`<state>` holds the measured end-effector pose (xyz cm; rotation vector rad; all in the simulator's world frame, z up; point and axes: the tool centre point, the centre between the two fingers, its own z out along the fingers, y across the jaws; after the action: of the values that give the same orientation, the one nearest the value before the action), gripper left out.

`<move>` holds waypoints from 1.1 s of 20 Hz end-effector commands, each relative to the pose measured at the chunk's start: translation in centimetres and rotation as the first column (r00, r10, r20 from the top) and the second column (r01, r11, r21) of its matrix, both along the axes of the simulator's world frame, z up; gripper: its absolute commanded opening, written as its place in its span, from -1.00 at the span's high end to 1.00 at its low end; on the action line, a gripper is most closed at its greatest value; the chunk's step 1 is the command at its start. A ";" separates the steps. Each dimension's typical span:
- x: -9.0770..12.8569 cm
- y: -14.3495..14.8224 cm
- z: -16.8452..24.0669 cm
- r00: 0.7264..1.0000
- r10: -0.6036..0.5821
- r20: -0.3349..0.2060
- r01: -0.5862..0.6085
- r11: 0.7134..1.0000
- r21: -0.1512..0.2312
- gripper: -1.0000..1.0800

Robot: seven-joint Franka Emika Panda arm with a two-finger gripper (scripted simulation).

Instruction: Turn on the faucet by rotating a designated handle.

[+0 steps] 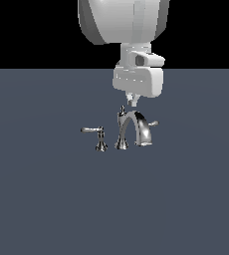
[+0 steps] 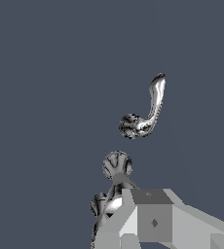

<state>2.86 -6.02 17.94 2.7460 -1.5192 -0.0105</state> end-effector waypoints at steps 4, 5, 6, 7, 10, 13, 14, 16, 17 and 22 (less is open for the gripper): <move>2.7 -2.9 -3.5 0.992 -0.128 0.003 0.128 0.992 -0.003 1.00; 3.1 -3.4 -4.1 0.989 -0.148 0.004 0.148 0.989 -0.003 1.00; 3.5 -3.9 -4.6 0.986 -0.167 0.004 0.167 0.986 -0.003 1.00; 3.8 -4.3 -5.1 0.983 -0.185 0.005 0.185 0.983 -0.003 1.00; 4.7 -5.6 -6.4 0.973 -0.232 0.006 0.232 0.973 -0.003 1.00; 5.3 -6.6 -7.4 0.963 -0.269 0.007 0.269 0.963 -0.003 1.00; 5.5 -6.9 -7.6 0.960 -0.279 0.007 0.279 0.960 -0.002 1.00; 5.8 -7.3 -8.1 0.956 -0.295 0.007 0.295 0.956 -0.002 1.00; 5.9 -7.5 -8.2 0.954 -0.301 0.007 0.301 0.954 -0.002 1.00; 6.1 -7.9 -8.6 0.949 -0.315 0.008 0.315 0.949 -0.001 1.00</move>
<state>8.86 -13.85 9.42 2.4734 -1.9352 -0.0006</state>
